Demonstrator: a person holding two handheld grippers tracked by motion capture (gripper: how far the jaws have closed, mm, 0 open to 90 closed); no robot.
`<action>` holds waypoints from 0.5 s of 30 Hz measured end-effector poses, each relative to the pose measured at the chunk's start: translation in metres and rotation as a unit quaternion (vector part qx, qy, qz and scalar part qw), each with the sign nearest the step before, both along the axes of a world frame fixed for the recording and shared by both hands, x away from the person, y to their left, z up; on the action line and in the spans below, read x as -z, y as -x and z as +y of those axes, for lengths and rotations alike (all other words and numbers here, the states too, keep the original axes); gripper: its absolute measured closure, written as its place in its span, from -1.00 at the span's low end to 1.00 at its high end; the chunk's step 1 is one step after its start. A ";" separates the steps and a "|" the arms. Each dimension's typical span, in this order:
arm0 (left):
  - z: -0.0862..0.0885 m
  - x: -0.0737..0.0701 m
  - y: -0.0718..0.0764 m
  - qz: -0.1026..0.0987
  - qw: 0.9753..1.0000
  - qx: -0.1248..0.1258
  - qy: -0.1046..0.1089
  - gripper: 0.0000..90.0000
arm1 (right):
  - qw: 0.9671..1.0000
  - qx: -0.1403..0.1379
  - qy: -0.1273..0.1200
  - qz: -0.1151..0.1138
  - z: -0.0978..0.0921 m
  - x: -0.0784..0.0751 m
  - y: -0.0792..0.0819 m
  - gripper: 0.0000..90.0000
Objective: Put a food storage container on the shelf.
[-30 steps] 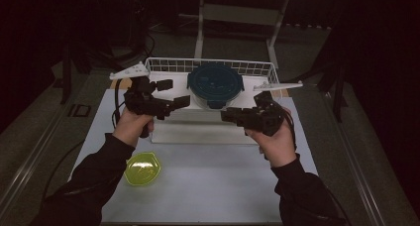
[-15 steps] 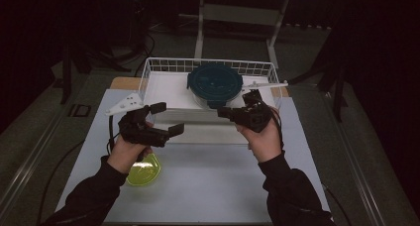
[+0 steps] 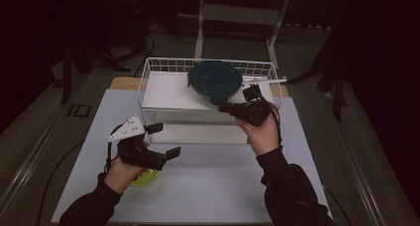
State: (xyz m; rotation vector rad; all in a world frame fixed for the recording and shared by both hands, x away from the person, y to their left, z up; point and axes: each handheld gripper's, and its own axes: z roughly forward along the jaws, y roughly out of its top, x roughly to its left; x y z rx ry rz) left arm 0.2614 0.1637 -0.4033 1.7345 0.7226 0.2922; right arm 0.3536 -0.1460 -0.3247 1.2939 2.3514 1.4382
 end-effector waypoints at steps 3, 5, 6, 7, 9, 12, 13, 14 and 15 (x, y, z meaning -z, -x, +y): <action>0.003 0.003 0.005 0.000 1.000 0.001 0.000 -1.00 | 1.000 0.003 -0.002 0.001 0.000 0.000 -0.004 1.00; 0.004 0.004 0.008 -0.002 1.000 0.001 -0.003 -1.00 | 1.000 0.004 -0.003 0.002 0.001 0.000 -0.006 1.00; 0.004 0.004 0.010 -0.003 1.000 0.001 -0.004 -1.00 | 1.000 0.006 -0.002 0.001 0.001 0.000 -0.007 1.00; 0.004 0.004 0.010 -0.003 1.000 0.001 -0.004 -1.00 | 1.000 0.007 -0.002 0.001 0.002 0.000 -0.008 1.00; 0.005 0.006 0.015 -0.005 1.000 0.003 -0.007 -1.00 | 1.000 0.009 -0.002 0.002 0.003 0.000 -0.010 1.00; 0.006 0.008 0.018 -0.007 1.000 0.002 -0.010 -1.00 | 1.000 0.010 -0.003 0.004 0.003 0.000 -0.013 1.00; 0.007 0.008 0.019 -0.006 1.000 0.002 -0.009 -1.00 | 1.000 0.009 -0.003 0.005 0.003 0.000 -0.014 1.00; 0.007 0.009 0.019 -0.005 1.000 0.001 -0.009 -1.00 | 1.000 0.008 -0.001 0.005 0.004 0.000 -0.014 1.00; 0.008 0.010 0.020 -0.005 1.000 0.001 -0.009 -1.00 | 1.000 0.007 0.001 0.003 0.005 -0.001 -0.014 1.00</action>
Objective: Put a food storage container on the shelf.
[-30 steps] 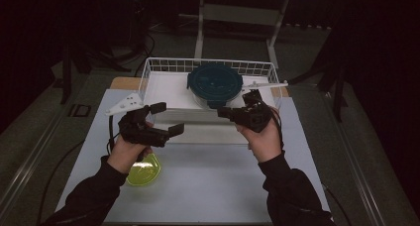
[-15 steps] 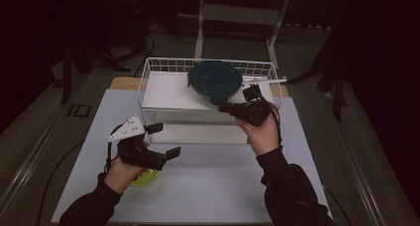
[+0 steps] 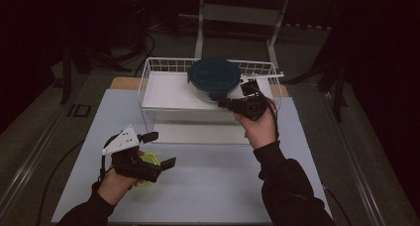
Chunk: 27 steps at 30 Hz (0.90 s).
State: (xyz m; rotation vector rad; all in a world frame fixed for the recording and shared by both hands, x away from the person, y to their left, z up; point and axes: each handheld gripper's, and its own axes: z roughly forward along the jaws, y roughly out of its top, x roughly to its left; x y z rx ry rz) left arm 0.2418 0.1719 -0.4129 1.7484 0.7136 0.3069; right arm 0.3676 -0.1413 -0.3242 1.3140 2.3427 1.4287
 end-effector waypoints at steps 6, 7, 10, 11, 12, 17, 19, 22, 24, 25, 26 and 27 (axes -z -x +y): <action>0.003 0.003 0.002 0.003 1.000 -0.001 0.003 -1.00 | 1.000 -0.006 -0.003 -0.001 0.001 0.001 0.003 0.90; 0.004 0.002 0.003 0.003 1.000 0.000 0.003 -1.00 | 1.000 -0.010 -0.002 -0.003 0.001 0.002 0.005 0.83; 0.006 0.001 0.003 0.001 1.000 0.001 0.006 -1.00 | 1.000 -0.023 0.000 -0.011 0.001 0.004 0.011 0.63; 0.007 0.001 0.004 0.000 1.000 0.001 0.006 -1.00 | 1.000 -0.026 0.000 -0.014 0.001 0.004 0.013 0.57; 0.007 0.001 0.005 -0.005 1.000 0.001 0.005 -1.00 | 0.999 -0.026 0.001 -0.018 -0.001 0.005 0.016 0.48; 0.009 0.000 0.010 -0.015 1.000 0.004 -0.005 -1.00 | 0.999 -0.036 -0.003 -0.035 -0.007 0.011 0.032 -0.07; 0.011 0.000 0.011 -0.010 1.000 0.010 0.002 -1.00 | 0.998 -0.044 -0.005 -0.039 -0.010 0.015 0.038 -0.27; 0.014 0.002 0.013 -0.003 1.000 0.016 0.009 -1.00 | 0.996 -0.073 -0.018 -0.045 -0.017 0.020 0.048 -0.70; 0.016 0.003 0.014 0.004 1.000 0.014 0.002 -1.00 | 0.995 -0.080 -0.029 -0.053 -0.022 0.023 0.055 -0.70; 0.017 0.004 0.015 0.007 1.000 0.014 -0.003 -1.00 | 0.995 -0.080 -0.027 -0.060 -0.024 0.024 0.058 -0.72; 0.019 0.005 0.015 0.011 1.000 0.017 -0.003 -1.00 | 0.994 -0.079 -0.026 -0.072 -0.027 0.026 0.062 -0.72; 0.019 0.005 0.015 0.011 1.000 0.017 -0.003 -1.00 | 0.994 -0.079 -0.026 -0.072 -0.027 0.026 0.062 -0.72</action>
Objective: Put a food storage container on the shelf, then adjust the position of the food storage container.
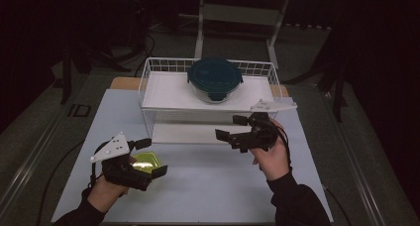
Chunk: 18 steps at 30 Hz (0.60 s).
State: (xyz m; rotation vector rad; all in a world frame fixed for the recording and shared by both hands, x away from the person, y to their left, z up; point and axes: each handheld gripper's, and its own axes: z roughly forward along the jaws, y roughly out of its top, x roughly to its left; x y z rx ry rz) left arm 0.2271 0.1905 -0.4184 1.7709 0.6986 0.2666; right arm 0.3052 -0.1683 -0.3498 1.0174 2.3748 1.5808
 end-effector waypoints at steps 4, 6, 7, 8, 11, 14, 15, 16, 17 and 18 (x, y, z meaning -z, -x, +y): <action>0.014 0.009 0.000 -0.003 1.000 -0.014 -0.006 -1.00 | 0.999 0.007 0.005 -0.040 -0.013 0.008 0.016 -0.70; 0.022 0.014 0.001 -0.004 1.000 -0.025 -0.014 -1.00 | 0.999 0.009 0.007 -0.052 -0.018 0.012 0.023 -0.71; 0.022 0.014 0.001 -0.004 1.000 -0.025 -0.014 -1.00 | 0.999 0.009 0.007 -0.052 -0.018 0.012 0.023 -0.71; 0.027 0.016 0.001 -0.003 0.999 -0.030 -0.022 -1.00 | 0.998 0.008 0.008 -0.056 -0.021 0.015 0.026 -0.72; 0.037 0.021 0.003 -0.001 0.999 -0.037 -0.023 -1.00 | 0.998 0.009 0.008 -0.055 -0.032 0.024 0.034 -0.71; 0.046 0.025 0.006 -0.009 0.998 -0.045 -0.030 -1.00 | 0.998 0.016 0.006 -0.058 -0.041 0.030 0.041 -0.70; 0.050 0.026 0.007 -0.010 0.998 -0.046 -0.030 -1.00 | 0.998 0.016 0.003 -0.057 -0.043 0.031 0.042 -0.70; 0.054 0.028 0.007 -0.011 0.999 -0.046 -0.027 -1.00 | 0.998 0.019 0.004 -0.058 -0.046 0.033 0.044 -0.70; 0.057 0.029 0.008 -0.009 0.998 -0.051 -0.026 -1.00 | 0.998 0.020 0.002 -0.060 -0.049 0.035 0.047 -0.70; 0.060 0.029 0.008 -0.008 0.998 -0.053 -0.027 -1.00 | 0.998 0.019 -0.001 -0.061 -0.051 0.036 0.049 -0.70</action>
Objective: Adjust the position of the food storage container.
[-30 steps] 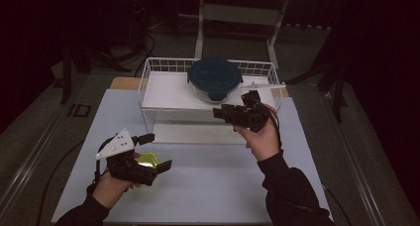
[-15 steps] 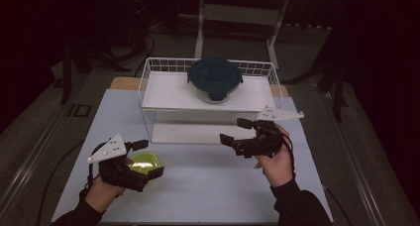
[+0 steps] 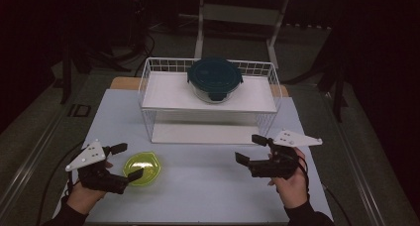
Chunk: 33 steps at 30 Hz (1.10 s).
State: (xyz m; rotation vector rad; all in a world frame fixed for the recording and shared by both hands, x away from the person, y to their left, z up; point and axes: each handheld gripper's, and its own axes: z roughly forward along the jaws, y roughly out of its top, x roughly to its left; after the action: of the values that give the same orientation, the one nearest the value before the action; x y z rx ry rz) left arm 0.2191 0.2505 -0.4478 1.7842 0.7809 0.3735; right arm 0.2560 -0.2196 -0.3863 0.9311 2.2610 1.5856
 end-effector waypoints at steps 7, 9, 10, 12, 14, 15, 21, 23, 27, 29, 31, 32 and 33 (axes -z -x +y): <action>0.024 0.011 0.004 0.008 1.000 -0.014 -0.012 -1.00 | 1.000 0.010 -0.005 -0.012 -0.015 0.010 0.017 -0.70; 0.030 0.014 0.005 0.011 1.000 -0.017 -0.015 -1.00 | 1.000 0.013 -0.003 -0.014 -0.019 0.013 0.021 -0.70; 0.032 0.015 0.006 0.011 1.000 -0.017 -0.019 -1.00 | 1.000 0.016 -0.004 -0.013 -0.022 0.014 0.023 -0.70; 0.038 0.018 0.008 0.010 0.999 -0.023 -0.024 -0.98 | 1.000 0.021 -0.008 -0.010 -0.028 0.017 0.026 -0.70; 0.044 0.020 0.010 0.004 0.999 -0.036 -0.030 -0.87 | 1.000 0.027 -0.008 -0.007 -0.032 0.019 0.028 -0.70; 0.047 0.022 0.011 0.006 0.999 -0.041 -0.030 -0.81 | 1.000 0.029 -0.009 -0.005 -0.034 0.020 0.029 -0.70; 0.063 0.034 0.012 0.023 0.997 -0.049 -0.054 -0.31 | 0.999 0.041 -0.022 -0.004 -0.045 0.023 0.037 -0.70; 0.066 0.038 0.011 0.033 0.995 -0.059 -0.069 0.08 | 0.999 0.046 -0.024 -0.003 -0.049 0.025 0.039 -0.70; 0.068 0.046 0.009 0.057 0.992 -0.062 -0.092 0.65 | 0.998 0.050 -0.027 0.003 -0.053 0.030 0.042 -0.70; 0.066 0.051 0.008 0.066 0.990 -0.060 -0.108 0.82 | 0.998 0.051 -0.029 0.004 -0.054 0.032 0.042 -0.70; 0.064 0.056 0.006 0.076 0.989 -0.055 -0.119 0.92 | 0.998 0.051 -0.031 0.006 -0.055 0.033 0.042 -0.70; 0.062 0.059 0.006 0.083 0.988 -0.048 -0.119 0.94 | 0.998 0.052 -0.030 0.007 -0.055 0.033 0.043 -0.70; 0.060 0.061 0.005 0.089 0.987 -0.044 -0.123 0.95 | 0.998 0.052 -0.028 0.007 -0.055 0.034 0.043 -0.70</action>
State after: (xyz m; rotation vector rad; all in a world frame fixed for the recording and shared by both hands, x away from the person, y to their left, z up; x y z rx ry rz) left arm 0.2138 0.3102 -0.5091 2.0388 0.9755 0.3844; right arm 0.2132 -0.2747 -0.4201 1.0599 2.1498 1.6105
